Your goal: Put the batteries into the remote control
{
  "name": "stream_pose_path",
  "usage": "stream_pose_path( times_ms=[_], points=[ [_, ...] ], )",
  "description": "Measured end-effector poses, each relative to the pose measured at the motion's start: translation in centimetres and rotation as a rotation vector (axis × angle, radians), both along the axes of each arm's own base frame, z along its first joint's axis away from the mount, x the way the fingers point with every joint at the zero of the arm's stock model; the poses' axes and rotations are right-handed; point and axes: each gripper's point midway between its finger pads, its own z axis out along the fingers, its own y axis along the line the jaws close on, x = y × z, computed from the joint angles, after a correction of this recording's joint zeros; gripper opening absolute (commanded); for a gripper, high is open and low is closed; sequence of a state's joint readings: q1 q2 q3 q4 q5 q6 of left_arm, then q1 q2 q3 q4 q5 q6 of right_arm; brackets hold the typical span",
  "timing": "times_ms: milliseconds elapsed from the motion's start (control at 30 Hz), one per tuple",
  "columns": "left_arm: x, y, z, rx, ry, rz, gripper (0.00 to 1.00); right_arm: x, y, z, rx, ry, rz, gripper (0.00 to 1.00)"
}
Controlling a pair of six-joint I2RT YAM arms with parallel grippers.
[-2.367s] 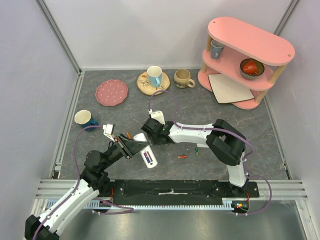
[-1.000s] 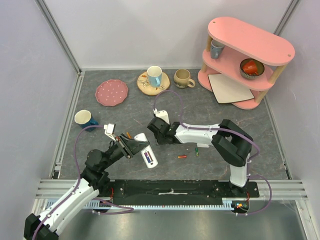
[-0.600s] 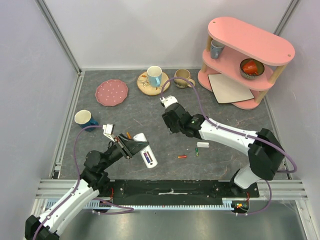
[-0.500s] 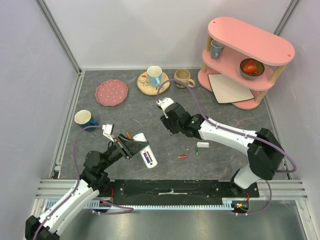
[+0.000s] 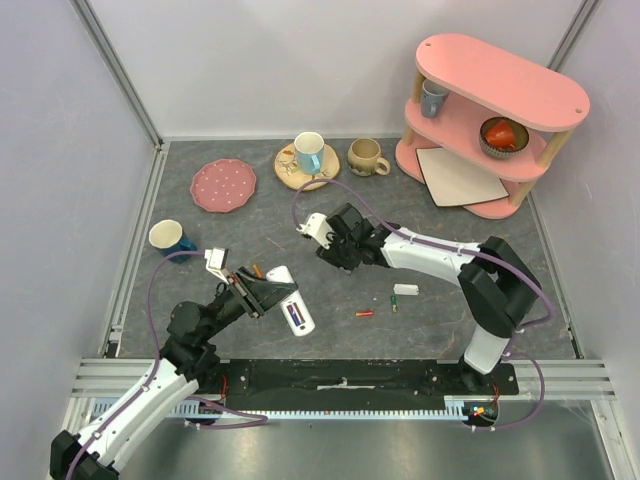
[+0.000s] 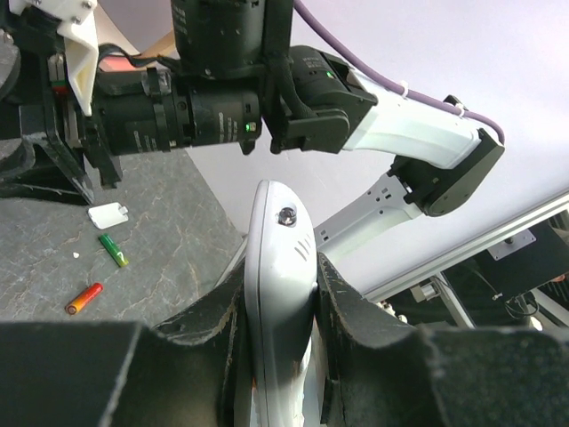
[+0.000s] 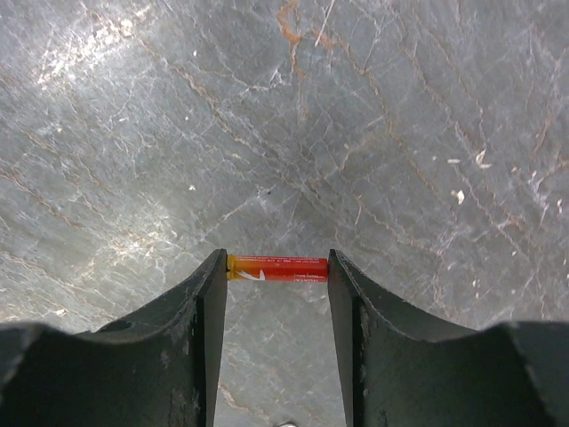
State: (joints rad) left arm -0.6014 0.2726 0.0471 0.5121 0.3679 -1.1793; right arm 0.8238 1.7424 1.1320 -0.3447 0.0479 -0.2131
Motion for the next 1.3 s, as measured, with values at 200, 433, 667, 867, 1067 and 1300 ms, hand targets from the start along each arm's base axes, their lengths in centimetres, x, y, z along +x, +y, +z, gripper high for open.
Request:
stream_pose_path(
  times_ms=[200,433,667,867,1067,1300],
  points=[
    [-0.1,0.0,0.3,-0.009,-0.012,0.000,0.02,2.1,0.7,0.1,0.050,0.034,0.040,0.11],
    [-0.2,0.1,0.6,-0.015,-0.022,0.000,0.02,1.7,0.5,-2.0,0.036,0.101,0.057,0.24],
    [-0.2,0.1,0.7,-0.018,-0.026,0.000,0.02,1.7,0.3,-2.9,0.024,0.119,0.053,0.40],
    [-0.3,0.2,0.7,-0.019,-0.028,0.000,0.02,1.7,0.1,-3.7,0.011,0.132,0.041,0.48],
    [-0.3,0.2,0.8,-0.020,-0.029,0.000,0.02,1.7,0.0,-3.7,0.011,0.133,0.031,0.57],
    [-0.3,0.2,0.9,-0.024,-0.034,0.000,0.02,1.8,-0.1,-3.7,0.011,0.131,0.010,0.72]
  ],
)
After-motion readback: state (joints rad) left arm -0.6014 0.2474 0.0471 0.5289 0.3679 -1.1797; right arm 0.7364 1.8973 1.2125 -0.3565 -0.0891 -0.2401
